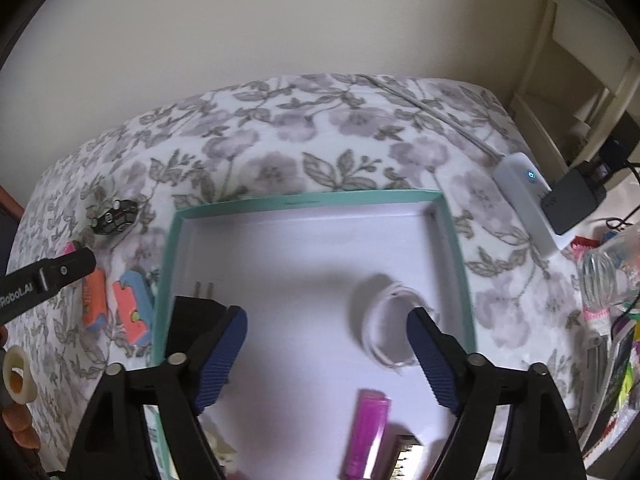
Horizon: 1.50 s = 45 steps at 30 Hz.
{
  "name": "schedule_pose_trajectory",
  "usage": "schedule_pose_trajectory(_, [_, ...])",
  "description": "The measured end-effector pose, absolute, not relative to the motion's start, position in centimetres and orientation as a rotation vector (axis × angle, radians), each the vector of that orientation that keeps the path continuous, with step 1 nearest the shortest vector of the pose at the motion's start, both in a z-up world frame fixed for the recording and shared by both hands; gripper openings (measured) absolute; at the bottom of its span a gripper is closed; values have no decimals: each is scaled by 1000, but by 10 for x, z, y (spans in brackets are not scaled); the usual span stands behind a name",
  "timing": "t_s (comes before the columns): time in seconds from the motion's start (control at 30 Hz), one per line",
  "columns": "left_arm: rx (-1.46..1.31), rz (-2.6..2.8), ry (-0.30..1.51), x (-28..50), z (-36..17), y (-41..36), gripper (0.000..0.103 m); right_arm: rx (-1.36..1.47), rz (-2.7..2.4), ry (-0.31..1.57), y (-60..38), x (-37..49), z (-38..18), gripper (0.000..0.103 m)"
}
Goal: Organize rigid objects
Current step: 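Withdraw both tools from the tray toward the two orange-blue toy knives, then grasp one orange-blue toy knife with the left tool while the right tool grasps the other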
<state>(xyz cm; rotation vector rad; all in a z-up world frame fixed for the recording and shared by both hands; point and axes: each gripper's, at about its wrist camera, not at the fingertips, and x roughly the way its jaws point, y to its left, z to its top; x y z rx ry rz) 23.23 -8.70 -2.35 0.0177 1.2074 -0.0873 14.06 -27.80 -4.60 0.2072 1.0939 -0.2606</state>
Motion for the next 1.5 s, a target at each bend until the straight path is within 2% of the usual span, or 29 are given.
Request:
schedule_pose_trajectory(0.1, [-8, -62, 1217, 236, -25, -73, 91, 204, -221, 1094, -262, 145, -50, 97])
schedule_pose_trajectory(0.4, [-80, 43, 1189, 245, -19, -13, 92, 144, -123, 1066, -207, 160, -54, 99])
schedule_pose_trajectory(0.5, [-92, 98, 1176, 248, -17, 11, 96, 149, -88, 1048, -191, 164, -51, 99])
schedule_pose_trajectory(0.77, [-166, 168, 1189, 252, -20, 58, 96, 113, -10, 1011, -155, 175, -46, 97])
schedule_pose_trajectory(0.93, [-187, 142, 1226, 254, -31, 54, 96, 108, 28, 1029, -145, 185, -53, 86])
schedule_pose_trajectory(1.0, [-187, 119, 1248, 254, -38, 47, 96, 111, 37, 1042, -143, 189, -58, 77])
schedule_pose_trajectory(1.17, [-160, 54, 1301, 256, -56, 24, 96, 77, 43, 1066, -136, 197, -71, 67])
schedule_pose_trajectory(1.43, [-135, 13, 1359, 257, -78, 2, 96, -5, 39, 1092, -122, 204, -89, 66])
schedule_pose_trajectory(1.5, [-129, -1, 1367, 257, -81, -2, 96, -31, 42, 1101, -118, 205, -93, 60])
